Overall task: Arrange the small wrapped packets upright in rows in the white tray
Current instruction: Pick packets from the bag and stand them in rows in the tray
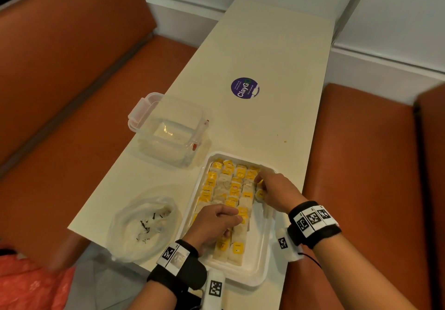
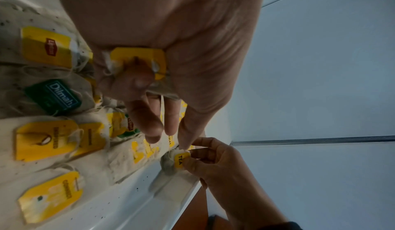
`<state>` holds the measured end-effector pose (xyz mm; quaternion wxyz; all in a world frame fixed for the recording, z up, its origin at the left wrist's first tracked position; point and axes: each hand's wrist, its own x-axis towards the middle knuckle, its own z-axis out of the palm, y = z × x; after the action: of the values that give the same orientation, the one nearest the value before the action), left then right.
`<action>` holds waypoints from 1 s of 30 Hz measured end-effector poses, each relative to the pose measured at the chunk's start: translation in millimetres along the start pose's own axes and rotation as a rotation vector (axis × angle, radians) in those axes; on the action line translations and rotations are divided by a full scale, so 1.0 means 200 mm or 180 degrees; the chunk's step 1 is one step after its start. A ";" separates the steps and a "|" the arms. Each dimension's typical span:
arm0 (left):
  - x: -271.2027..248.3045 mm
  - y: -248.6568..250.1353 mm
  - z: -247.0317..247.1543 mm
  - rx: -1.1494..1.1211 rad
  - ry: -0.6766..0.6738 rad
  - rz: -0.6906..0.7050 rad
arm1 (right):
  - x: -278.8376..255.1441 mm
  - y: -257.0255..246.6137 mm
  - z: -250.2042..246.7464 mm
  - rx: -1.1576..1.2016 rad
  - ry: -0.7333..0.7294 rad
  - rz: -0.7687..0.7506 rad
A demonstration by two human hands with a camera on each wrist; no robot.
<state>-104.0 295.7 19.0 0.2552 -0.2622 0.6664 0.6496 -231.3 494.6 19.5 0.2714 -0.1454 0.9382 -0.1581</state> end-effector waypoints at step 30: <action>-0.02 0.12 0.05 -0.1332 0.0248 -0.0553 | -0.11 -0.01 0.11 -0.0302 0.1009 -0.0363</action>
<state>-117.1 305.4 38.5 0.2243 -0.3907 0.5014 0.7387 -200.8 496.6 13.0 0.1035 -0.1844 0.9659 -0.1496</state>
